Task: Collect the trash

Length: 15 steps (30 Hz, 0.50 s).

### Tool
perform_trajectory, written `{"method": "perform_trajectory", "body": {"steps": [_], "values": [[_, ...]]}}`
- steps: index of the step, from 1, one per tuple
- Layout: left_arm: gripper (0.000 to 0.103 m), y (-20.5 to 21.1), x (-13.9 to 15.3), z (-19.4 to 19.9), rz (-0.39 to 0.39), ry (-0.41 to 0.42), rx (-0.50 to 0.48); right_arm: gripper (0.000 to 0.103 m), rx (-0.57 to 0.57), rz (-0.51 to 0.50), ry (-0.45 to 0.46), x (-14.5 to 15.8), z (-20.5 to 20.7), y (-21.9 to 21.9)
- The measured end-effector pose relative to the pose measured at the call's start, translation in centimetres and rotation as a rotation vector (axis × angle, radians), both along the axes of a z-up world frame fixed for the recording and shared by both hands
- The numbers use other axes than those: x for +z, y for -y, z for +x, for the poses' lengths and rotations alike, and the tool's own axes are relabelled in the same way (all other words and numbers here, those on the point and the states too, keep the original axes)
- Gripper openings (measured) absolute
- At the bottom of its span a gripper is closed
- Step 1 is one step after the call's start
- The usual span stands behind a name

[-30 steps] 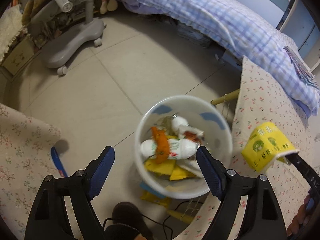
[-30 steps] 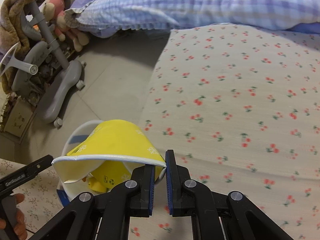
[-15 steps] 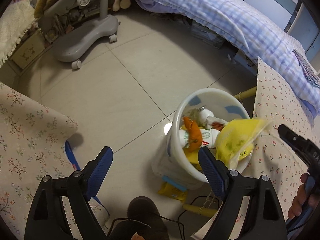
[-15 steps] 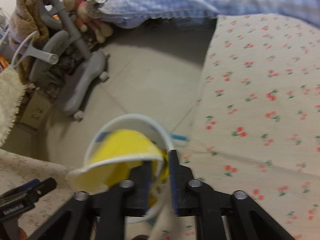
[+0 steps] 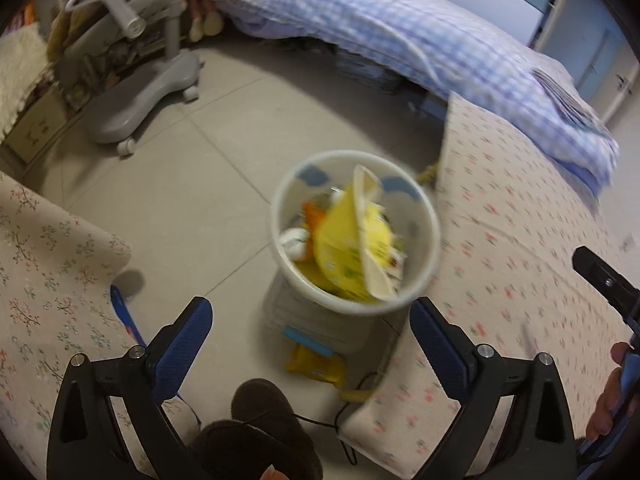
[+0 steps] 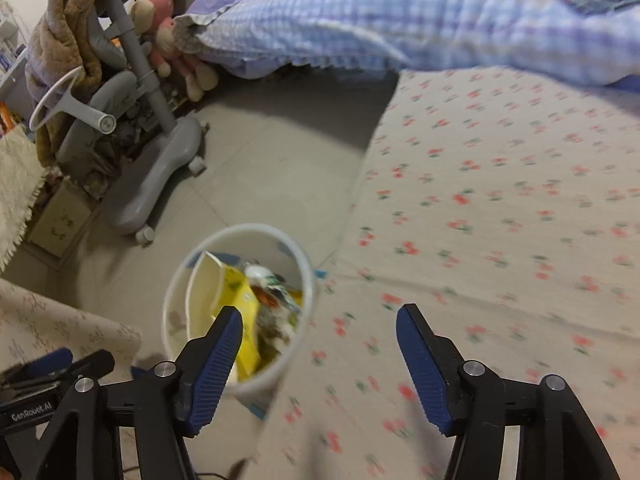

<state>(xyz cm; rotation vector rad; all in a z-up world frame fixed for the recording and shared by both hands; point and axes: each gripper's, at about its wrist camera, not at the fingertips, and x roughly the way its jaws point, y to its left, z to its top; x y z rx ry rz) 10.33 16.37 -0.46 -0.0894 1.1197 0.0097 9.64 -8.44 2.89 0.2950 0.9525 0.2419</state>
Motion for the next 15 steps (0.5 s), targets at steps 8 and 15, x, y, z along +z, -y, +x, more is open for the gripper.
{"method": "perform_trajectory", "body": {"steps": [8,15], "values": [[0.101,4.2,1.1,-5.7,0.013,0.087,-0.030,0.082,-0.019,-0.150,0.081,1.8,-8.2,3.1],[0.101,6.9,1.2,-9.7,0.081,0.190,-0.036,0.102,-0.081,-0.225,0.124,0.8,-13.8,5.5]]}}
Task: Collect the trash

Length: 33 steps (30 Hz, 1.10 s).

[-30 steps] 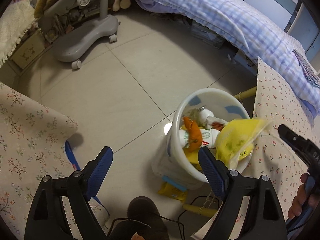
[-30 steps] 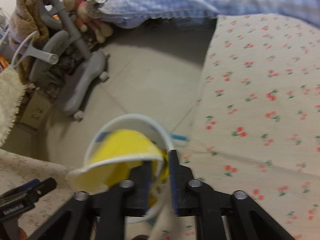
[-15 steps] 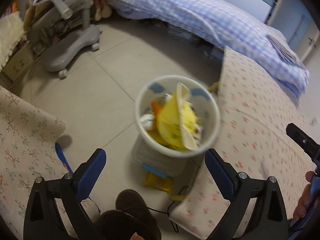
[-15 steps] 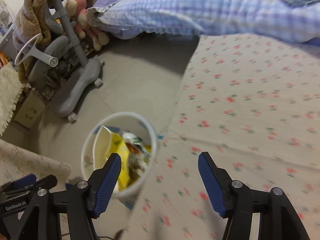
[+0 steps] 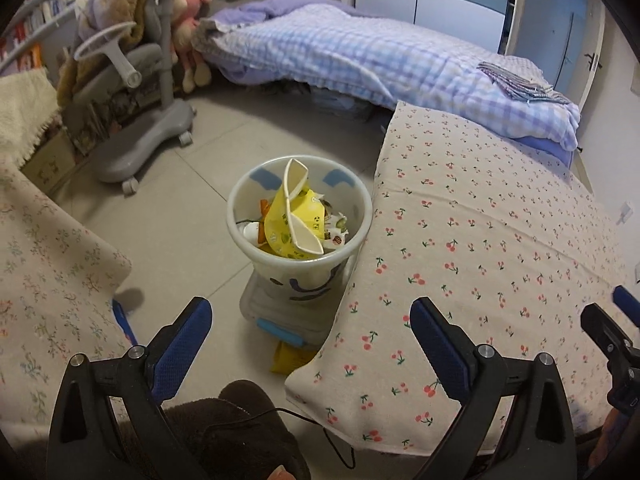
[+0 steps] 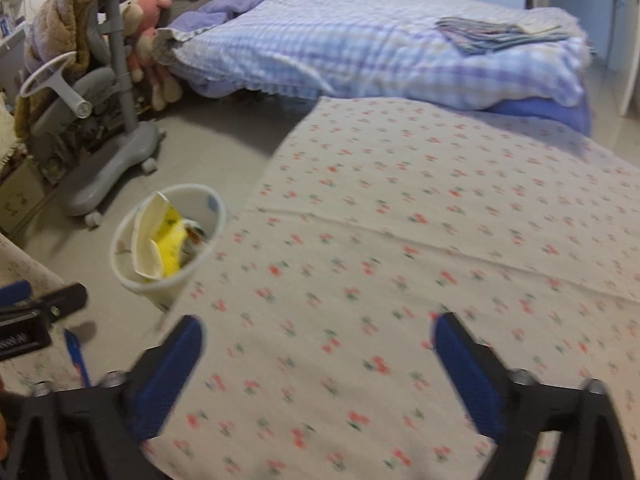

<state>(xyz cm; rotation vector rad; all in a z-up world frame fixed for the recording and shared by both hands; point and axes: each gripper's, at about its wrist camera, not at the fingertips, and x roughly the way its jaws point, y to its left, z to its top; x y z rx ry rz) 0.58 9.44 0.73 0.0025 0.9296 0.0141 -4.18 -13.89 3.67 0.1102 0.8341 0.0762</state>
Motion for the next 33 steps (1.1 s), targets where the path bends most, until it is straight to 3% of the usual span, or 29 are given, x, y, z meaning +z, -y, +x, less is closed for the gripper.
{"method": "perform_trajectory", "body": {"steps": [8,33], "values": [[0.101,2.2,-1.2,-2.0,0.043,0.020,-0.007,0.102,-0.039,-0.096,0.025,-1.8,-2.8,1.4],[0.101,3.9,-1.4,-2.5,0.026,0.023,-0.027,0.102,-0.050,-0.084,0.048,-2.5,-2.9,1.2]]}}
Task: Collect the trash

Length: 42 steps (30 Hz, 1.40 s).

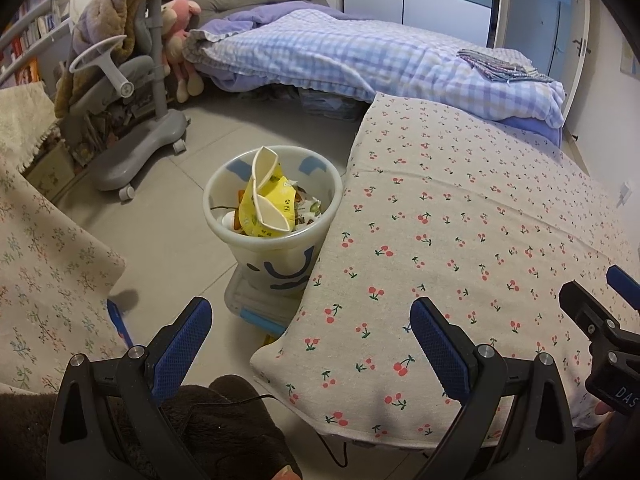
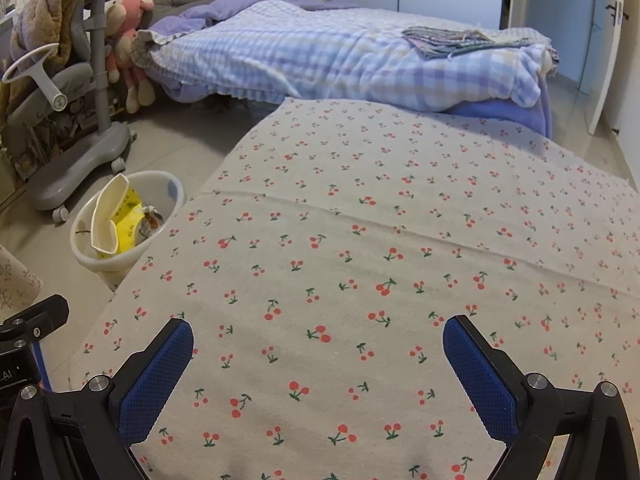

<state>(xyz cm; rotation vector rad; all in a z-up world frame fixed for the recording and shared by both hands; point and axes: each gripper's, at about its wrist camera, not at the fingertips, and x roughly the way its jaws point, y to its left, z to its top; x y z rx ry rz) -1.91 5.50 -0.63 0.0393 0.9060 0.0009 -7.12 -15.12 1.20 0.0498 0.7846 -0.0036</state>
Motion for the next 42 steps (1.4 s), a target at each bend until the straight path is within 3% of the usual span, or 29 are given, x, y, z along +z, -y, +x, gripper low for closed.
{"method": "perform_trajectory", "body": {"steps": [42], "values": [[0.101,0.0,0.2,0.0,-0.015,0.013,0.025,0.102,-0.026,0.013,0.040,1.1,0.1,0.2]]}}
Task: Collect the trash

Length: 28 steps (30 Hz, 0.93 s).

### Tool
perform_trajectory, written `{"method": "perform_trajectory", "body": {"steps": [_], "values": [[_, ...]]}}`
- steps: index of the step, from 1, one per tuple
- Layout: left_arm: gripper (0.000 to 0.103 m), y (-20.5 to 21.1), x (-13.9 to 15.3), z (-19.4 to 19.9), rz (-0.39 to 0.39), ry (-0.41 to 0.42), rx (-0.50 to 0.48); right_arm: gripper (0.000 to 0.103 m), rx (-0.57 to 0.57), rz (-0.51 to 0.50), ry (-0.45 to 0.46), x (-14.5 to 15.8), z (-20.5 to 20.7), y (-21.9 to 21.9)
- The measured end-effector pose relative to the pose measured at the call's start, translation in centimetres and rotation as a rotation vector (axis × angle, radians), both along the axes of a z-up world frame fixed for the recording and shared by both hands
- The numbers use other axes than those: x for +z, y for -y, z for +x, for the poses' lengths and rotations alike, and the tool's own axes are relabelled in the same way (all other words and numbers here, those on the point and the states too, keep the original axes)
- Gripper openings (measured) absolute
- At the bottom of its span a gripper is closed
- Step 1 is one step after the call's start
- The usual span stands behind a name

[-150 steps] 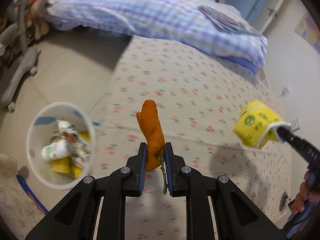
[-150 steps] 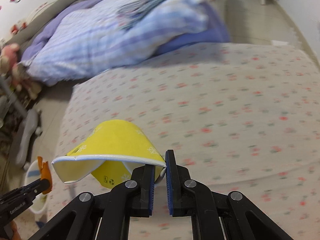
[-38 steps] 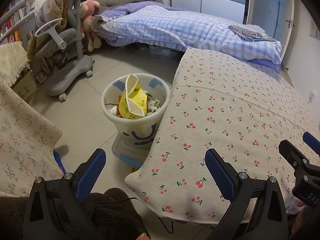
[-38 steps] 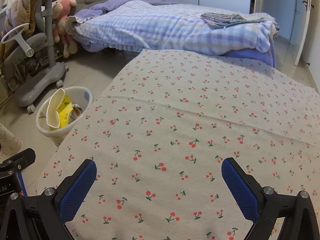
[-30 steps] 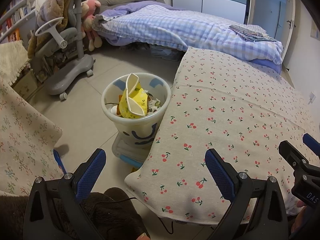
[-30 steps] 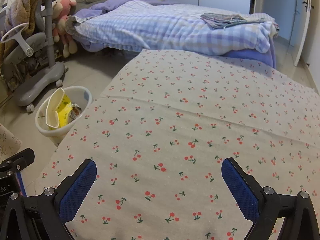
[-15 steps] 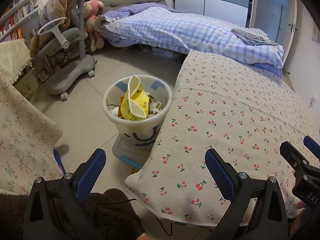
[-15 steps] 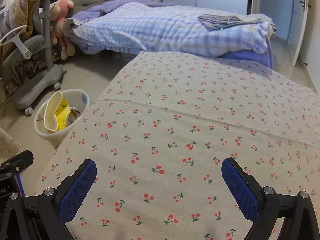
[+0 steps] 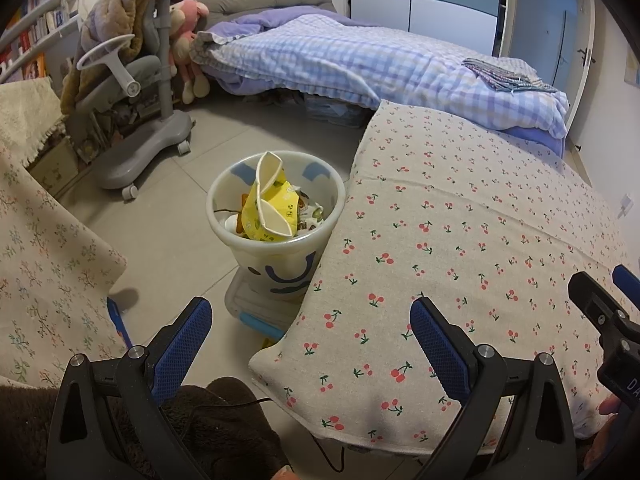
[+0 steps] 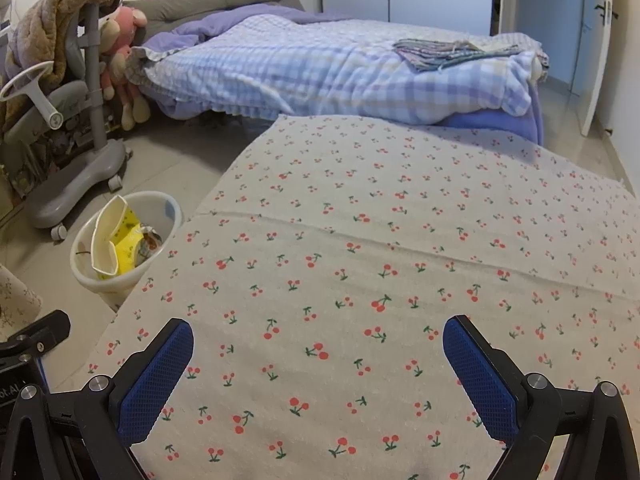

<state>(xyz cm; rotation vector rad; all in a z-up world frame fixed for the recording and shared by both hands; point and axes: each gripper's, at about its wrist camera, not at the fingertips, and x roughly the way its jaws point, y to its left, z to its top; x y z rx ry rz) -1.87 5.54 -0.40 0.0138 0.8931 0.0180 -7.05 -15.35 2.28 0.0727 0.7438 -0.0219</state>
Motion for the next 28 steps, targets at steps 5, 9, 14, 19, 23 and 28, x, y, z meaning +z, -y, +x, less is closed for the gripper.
{"method": "perform_trajectory", "body": {"steps": [5,9,14,19,23,28], "values": [[0.101,0.0,-0.1,0.0,-0.001,-0.005,0.004,0.102,0.001,0.001,0.005,0.1,0.0,-0.2],[0.101,0.1,-0.1,0.0,-0.003,0.002,0.005,0.102,0.000,0.007,0.010,0.3,0.0,-0.3],[0.101,-0.1,-0.1,0.0,-0.008,0.003,0.013,0.102,0.004,0.007,0.018,0.5,0.1,-0.6],[0.101,-0.1,0.2,0.1,-0.019,0.010,0.011,0.102,0.006,0.008,0.018,0.5,0.2,-0.8],[0.101,-0.1,0.5,0.0,-0.027,0.023,0.010,0.102,0.006,0.009,0.018,0.5,0.2,-0.9],[0.101,-0.8,0.4,0.9,-0.109,-0.017,-0.003,0.102,0.012,0.007,0.024,0.6,0.8,-1.5]]}}
